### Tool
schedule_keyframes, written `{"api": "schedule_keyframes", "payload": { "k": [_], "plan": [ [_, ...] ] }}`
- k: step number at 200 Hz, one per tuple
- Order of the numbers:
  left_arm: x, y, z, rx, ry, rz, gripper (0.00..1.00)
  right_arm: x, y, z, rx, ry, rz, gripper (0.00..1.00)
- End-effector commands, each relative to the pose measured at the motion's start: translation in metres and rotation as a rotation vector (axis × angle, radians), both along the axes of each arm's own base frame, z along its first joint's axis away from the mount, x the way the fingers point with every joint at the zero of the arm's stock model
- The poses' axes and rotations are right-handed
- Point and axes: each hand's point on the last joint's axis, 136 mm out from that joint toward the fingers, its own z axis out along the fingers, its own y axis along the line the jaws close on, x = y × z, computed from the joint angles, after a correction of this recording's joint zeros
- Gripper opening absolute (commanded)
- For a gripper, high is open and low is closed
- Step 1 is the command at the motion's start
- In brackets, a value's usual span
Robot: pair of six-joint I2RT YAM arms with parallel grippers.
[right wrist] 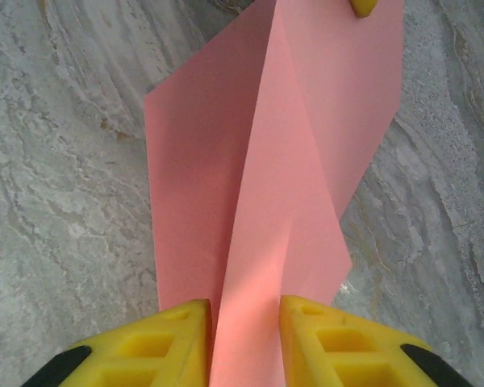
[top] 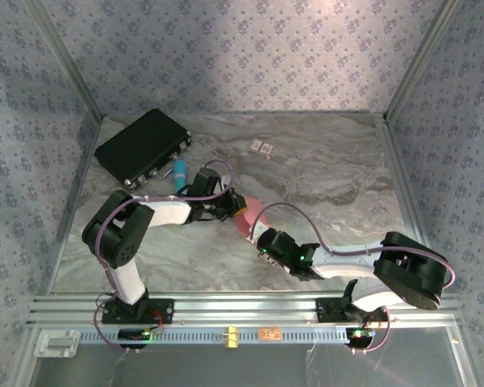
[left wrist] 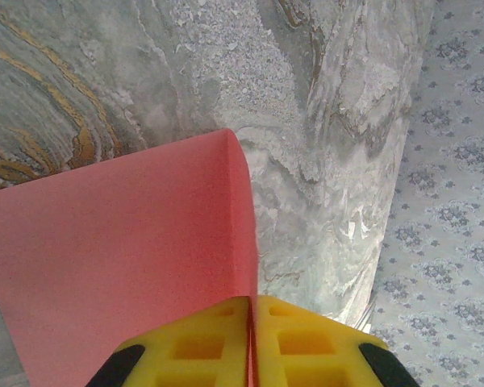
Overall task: Fold a paper plane with a square sheet of paper (pick it up from the middle)
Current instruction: Fourth fold the wing at the center of the table.
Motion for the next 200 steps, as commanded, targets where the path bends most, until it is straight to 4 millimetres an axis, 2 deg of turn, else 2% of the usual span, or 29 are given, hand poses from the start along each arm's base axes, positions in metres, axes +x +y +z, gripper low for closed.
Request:
{"api": "schedule_keyframes", "payload": {
  "k": [1, 82, 200],
  "plan": [
    [0.004, 0.000, 0.005, -0.005, -0.015, 0.004, 0.10, 0.002, 0.007, 0.006, 0.035, -0.010, -0.010, 0.28],
    [0.005, 0.001, 0.004, -0.001, -0.010, 0.010, 0.10, 0.006, 0.000, 0.001, 0.033, -0.009, -0.069, 0.25],
    [0.004, 0.002, 0.001, -0.001, -0.003, 0.014, 0.07, 0.006, -0.009, -0.003, 0.039, 0.002, -0.086, 0.29]
  ]
}}
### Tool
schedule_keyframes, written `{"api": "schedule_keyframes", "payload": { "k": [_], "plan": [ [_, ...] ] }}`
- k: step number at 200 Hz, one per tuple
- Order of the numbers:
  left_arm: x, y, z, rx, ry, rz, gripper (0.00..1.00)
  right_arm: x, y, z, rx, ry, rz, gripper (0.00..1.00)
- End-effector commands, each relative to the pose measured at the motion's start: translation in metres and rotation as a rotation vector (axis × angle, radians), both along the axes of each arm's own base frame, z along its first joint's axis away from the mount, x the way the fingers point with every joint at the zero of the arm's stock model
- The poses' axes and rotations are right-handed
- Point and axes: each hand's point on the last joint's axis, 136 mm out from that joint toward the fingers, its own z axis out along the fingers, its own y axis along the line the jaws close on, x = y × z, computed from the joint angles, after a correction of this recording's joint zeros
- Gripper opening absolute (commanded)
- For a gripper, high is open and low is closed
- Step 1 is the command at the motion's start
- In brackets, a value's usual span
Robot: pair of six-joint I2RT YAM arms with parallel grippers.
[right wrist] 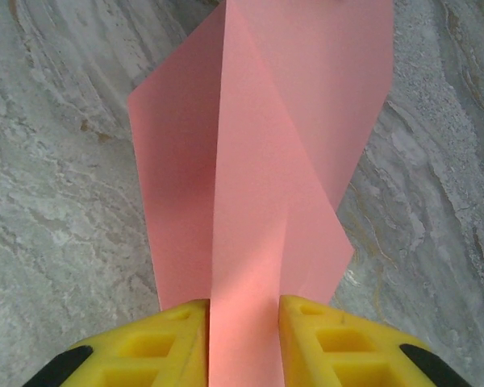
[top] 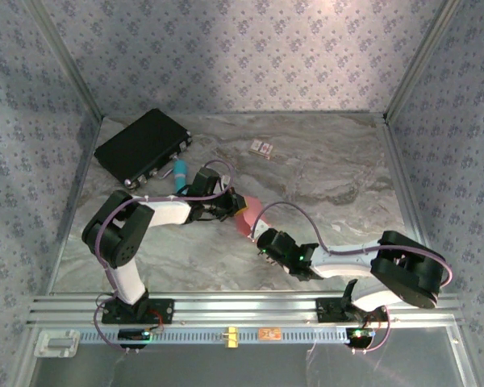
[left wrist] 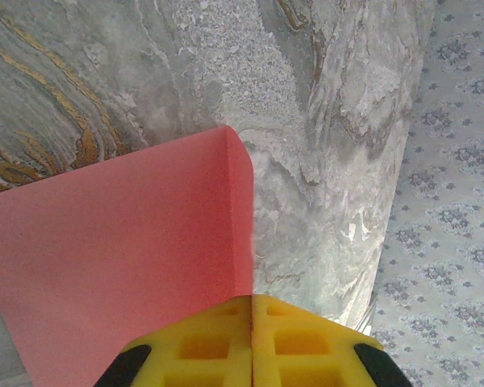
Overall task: Fold a paper plane with a square sheet of paper (pick it up from the middle)
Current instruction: Fourth fold the wing at the center of the table.
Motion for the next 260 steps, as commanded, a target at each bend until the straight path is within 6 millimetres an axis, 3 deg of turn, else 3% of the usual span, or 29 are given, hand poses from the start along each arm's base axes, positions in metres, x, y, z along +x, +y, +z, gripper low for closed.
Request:
{"api": "schedule_keyframes", "payload": {
  "k": [1, 98, 145, 260],
  "plan": [
    [0.0039, 0.0018, 0.0012, -0.003, -0.004, 0.011, 0.07, 0.0036, -0.0059, 0.0016, 0.013, -0.013, -0.031, 0.29],
    [0.0046, 0.0016, 0.0007, -0.004, -0.001, 0.009, 0.07, 0.0068, -0.0064, 0.0029, 0.044, -0.014, -0.046, 0.25],
    [0.0044, 0.0011, 0.0017, -0.004, -0.003, 0.007, 0.08, 0.0073, -0.0077, 0.0009, 0.051, -0.007, -0.049, 0.29],
    [0.0053, 0.0027, 0.0004, 0.000, 0.002, 0.011, 0.08, 0.0061, -0.0029, 0.0016, 0.095, 0.017, -0.036, 0.18]
  ]
}}
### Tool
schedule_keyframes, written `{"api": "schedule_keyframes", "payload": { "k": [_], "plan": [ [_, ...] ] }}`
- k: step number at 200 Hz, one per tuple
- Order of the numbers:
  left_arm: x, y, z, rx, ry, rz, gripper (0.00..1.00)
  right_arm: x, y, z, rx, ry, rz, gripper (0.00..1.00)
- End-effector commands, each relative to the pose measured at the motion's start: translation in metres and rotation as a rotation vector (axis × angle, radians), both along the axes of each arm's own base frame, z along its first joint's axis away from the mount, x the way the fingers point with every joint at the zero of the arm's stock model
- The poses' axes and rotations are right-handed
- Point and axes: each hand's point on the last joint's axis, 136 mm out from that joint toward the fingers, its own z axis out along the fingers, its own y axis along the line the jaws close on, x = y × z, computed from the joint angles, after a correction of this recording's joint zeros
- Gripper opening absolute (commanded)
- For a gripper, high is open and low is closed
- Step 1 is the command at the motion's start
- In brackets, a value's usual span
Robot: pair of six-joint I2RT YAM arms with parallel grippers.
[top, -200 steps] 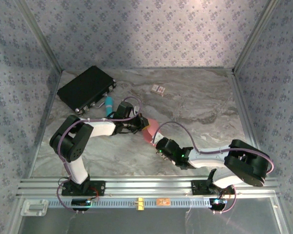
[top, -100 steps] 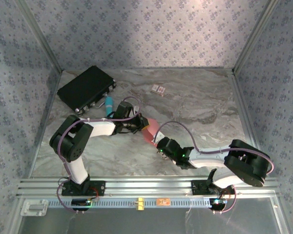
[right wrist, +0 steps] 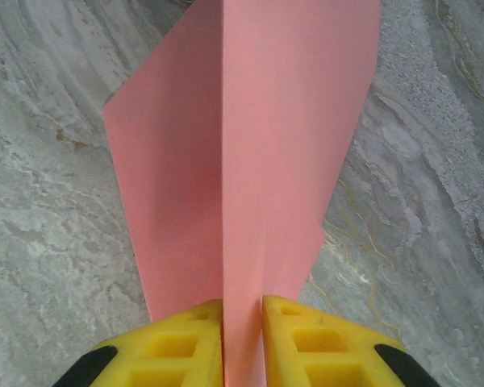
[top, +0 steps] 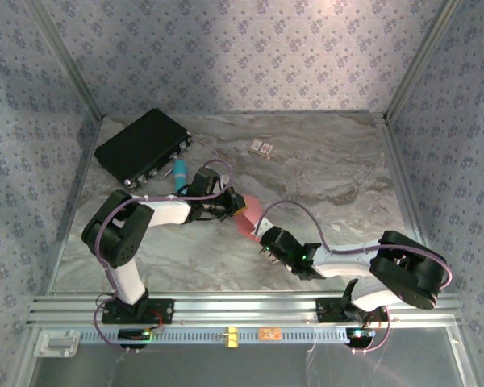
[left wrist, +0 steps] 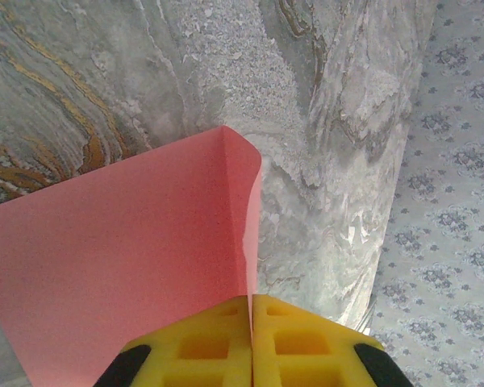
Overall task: Fold a paper plane with a square sheet of paper (pick it up from the middle)
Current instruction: Fourth fold the wing at the center of the table.
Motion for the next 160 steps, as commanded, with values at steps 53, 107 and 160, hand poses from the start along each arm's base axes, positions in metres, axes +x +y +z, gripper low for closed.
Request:
{"api": "schedule_keyframes", "payload": {
  "k": [53, 107, 160],
  "plan": [
    [0.004, 0.001, 0.001, 0.003, 0.001, 0.005, 0.09, 0.000, -0.001, 0.000, 0.055, 0.026, -0.023, 0.10],
    [0.006, 0.007, 0.008, 0.012, -0.028, 0.026, 0.27, -0.001, 0.001, -0.002, 0.104, 0.065, -0.029, 0.06],
    [0.005, 0.023, 0.011, 0.087, -0.061, 0.066, 0.47, 0.000, 0.001, -0.009, 0.161, 0.131, -0.060, 0.06]
  ]
}}
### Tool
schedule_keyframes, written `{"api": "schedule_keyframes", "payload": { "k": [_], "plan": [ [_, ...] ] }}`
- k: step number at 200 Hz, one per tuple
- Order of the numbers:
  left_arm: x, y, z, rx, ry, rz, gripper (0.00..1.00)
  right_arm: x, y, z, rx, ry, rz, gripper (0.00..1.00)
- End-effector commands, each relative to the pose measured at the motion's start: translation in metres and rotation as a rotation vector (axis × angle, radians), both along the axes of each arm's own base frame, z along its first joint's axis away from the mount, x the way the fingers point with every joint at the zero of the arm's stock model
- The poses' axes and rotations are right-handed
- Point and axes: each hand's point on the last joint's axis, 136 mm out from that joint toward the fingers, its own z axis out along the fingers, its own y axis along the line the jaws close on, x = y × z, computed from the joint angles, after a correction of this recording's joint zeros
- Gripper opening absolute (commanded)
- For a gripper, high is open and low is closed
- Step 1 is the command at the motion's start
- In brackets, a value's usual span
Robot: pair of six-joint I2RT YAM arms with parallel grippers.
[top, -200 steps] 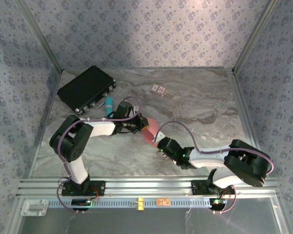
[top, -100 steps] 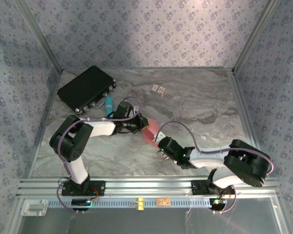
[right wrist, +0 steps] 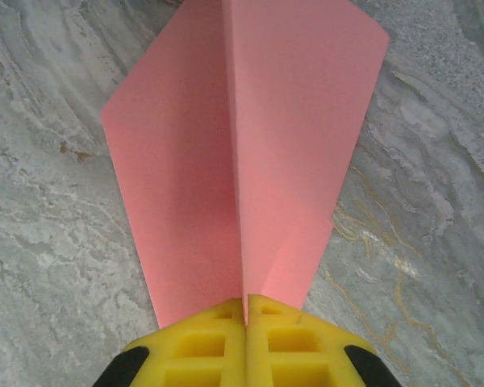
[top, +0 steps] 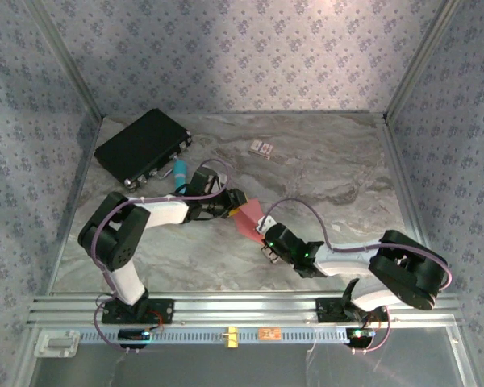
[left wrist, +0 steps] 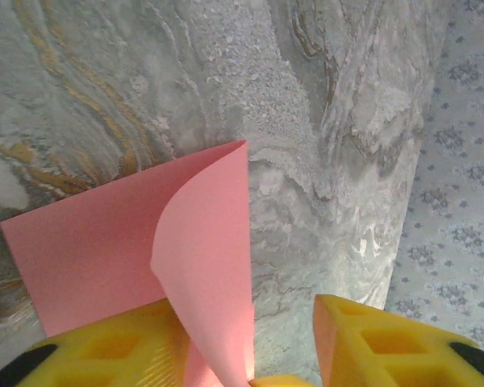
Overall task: Fold a paper plane with a square sheet of paper (pick it up from the middle)
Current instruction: Fourth fold the wing at the center of the table.
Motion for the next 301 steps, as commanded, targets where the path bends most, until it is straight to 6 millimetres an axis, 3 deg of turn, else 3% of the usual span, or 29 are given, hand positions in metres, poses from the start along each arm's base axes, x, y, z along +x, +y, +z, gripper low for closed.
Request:
{"api": "schedule_keyframes", "payload": {
  "k": [1, 140, 191, 247, 301],
  "plan": [
    [0.001, 0.012, 0.009, 0.038, -0.040, 0.025, 0.47, -0.001, 0.001, -0.004, 0.053, 0.047, -0.026, 0.06],
    [-0.001, 0.015, 0.015, 0.047, -0.052, 0.031, 0.48, -0.005, 0.016, -0.020, 0.251, 0.274, -0.019, 0.06],
    [-0.002, 0.021, 0.024, 0.059, -0.071, 0.047, 0.36, -0.006, 0.022, -0.020, 0.366, 0.430, -0.044, 0.06],
    [-0.008, 0.012, 0.021, 0.030, -0.063, 0.001, 0.05, -0.006, 0.024, -0.029, 0.421, 0.539, -0.068, 0.06],
    [-0.021, -0.014, 0.008, 0.010, -0.032, -0.059, 0.00, -0.004, 0.021, -0.034, 0.434, 0.574, -0.102, 0.06]
  ]
}}
